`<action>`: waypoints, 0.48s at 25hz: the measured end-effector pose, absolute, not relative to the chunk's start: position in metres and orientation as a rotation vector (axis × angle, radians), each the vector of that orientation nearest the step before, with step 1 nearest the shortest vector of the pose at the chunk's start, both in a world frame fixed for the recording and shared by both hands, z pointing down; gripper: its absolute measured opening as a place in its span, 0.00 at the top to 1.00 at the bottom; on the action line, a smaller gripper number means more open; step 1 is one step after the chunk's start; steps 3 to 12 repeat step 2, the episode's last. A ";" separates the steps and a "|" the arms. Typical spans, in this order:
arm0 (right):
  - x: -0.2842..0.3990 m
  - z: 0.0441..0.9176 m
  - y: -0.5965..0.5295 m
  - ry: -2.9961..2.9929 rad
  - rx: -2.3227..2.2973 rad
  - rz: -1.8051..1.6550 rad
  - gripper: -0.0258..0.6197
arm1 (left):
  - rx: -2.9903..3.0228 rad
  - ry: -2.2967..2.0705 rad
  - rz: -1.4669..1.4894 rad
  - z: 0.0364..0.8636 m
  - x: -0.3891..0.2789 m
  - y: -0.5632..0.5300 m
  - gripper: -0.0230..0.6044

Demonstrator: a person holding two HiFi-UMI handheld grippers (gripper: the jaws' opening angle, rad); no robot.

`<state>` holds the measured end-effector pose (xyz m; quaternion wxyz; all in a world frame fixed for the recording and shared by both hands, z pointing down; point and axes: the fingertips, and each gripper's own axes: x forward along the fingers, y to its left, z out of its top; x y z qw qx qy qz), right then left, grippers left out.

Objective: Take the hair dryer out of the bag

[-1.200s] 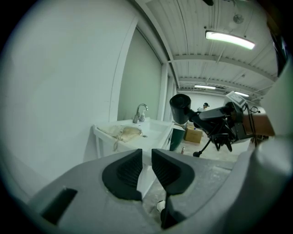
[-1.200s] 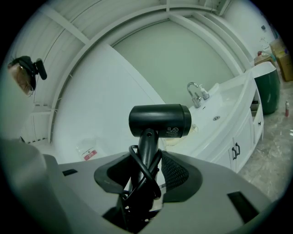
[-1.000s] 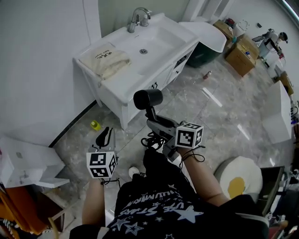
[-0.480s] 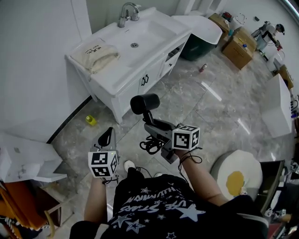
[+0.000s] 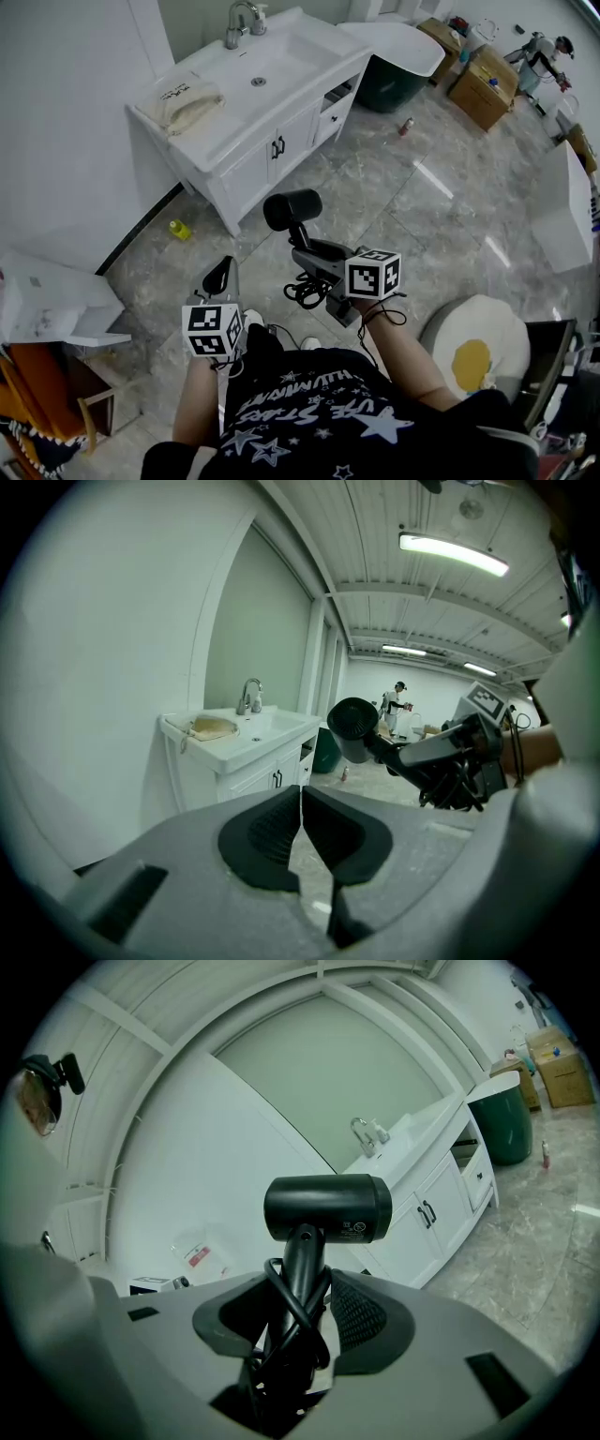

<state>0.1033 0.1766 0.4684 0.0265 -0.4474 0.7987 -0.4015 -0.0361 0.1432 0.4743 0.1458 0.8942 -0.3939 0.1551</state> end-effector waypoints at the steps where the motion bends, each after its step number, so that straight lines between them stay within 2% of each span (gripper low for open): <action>1: 0.107 0.468 0.183 2.472 -1.381 -1.237 0.67 | 2.573 -1.136 0.448 0.474 -0.033 0.150 0.92; 12: 0.111 0.467 0.190 2.476 -1.379 -1.234 0.67 | 2.572 -1.139 0.449 0.475 -0.030 0.158 0.92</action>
